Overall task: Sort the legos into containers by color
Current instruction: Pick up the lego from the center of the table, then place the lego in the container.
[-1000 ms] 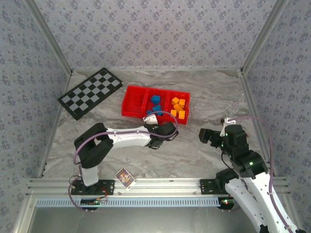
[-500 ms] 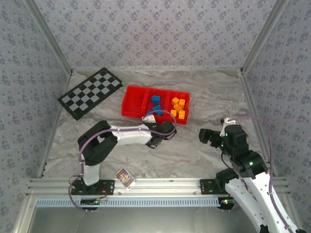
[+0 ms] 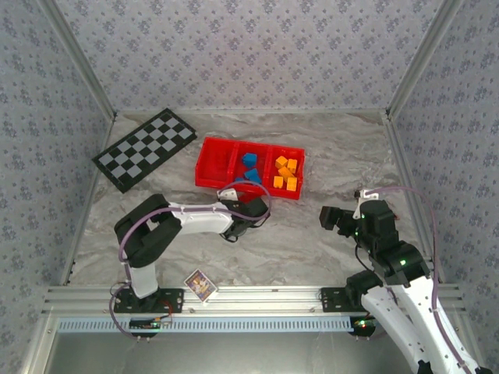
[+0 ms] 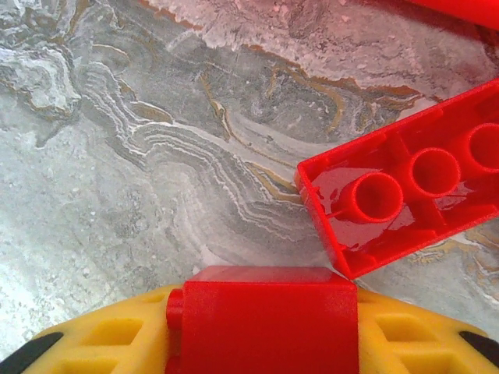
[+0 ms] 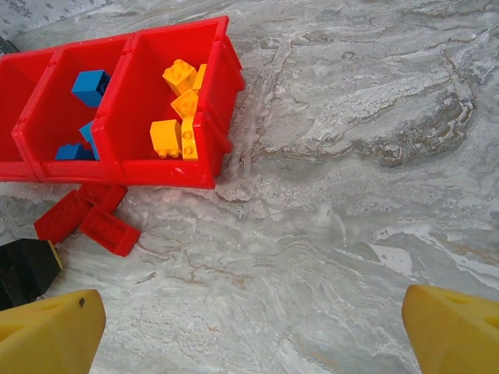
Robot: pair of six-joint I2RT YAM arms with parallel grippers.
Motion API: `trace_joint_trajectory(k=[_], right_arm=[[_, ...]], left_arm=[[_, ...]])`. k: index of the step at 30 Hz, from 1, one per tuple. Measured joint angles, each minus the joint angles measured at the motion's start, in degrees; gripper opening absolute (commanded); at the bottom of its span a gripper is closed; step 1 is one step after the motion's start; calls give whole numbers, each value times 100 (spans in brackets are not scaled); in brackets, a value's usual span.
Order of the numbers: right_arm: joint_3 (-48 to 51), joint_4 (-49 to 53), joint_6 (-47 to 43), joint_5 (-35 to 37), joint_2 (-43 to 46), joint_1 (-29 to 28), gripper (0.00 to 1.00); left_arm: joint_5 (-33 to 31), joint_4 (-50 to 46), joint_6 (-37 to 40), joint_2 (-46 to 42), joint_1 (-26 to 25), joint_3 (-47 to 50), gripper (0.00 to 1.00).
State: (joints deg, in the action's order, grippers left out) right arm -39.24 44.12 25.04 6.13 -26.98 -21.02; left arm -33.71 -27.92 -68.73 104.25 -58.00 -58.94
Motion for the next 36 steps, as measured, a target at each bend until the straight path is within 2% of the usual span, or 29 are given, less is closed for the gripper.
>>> trace_joint_trajectory(k=[7, 15, 18, 23, 27, 30, 36], right_arm=[[0, 70, 46, 164, -2, -42, 100], [0, 79, 103, 295, -7, -81, 100], [0, 94, 107, 358, -7, -111, 100], [0, 105, 127, 422, -72, -181, 100], [0, 116, 131, 463, -175, -234, 100], [0, 116, 129, 466, -212, -264, 100], [0, 118, 129, 487, -295, -315, 100]], left_arm=[[81, 76, 385, -448, 0, 345, 37], [116, -273, 1095, -1255, 74, 219, 36], [136, -339, 1432, -1683, 302, 168, 36], [223, -271, 2024, -2037, 1047, -68, 36], [474, -101, 2599, -1899, 1786, -404, 37], [643, -11, 2975, -1456, 2240, -929, 37], [1038, 114, 3473, -240, 2712, -2175, 40]])
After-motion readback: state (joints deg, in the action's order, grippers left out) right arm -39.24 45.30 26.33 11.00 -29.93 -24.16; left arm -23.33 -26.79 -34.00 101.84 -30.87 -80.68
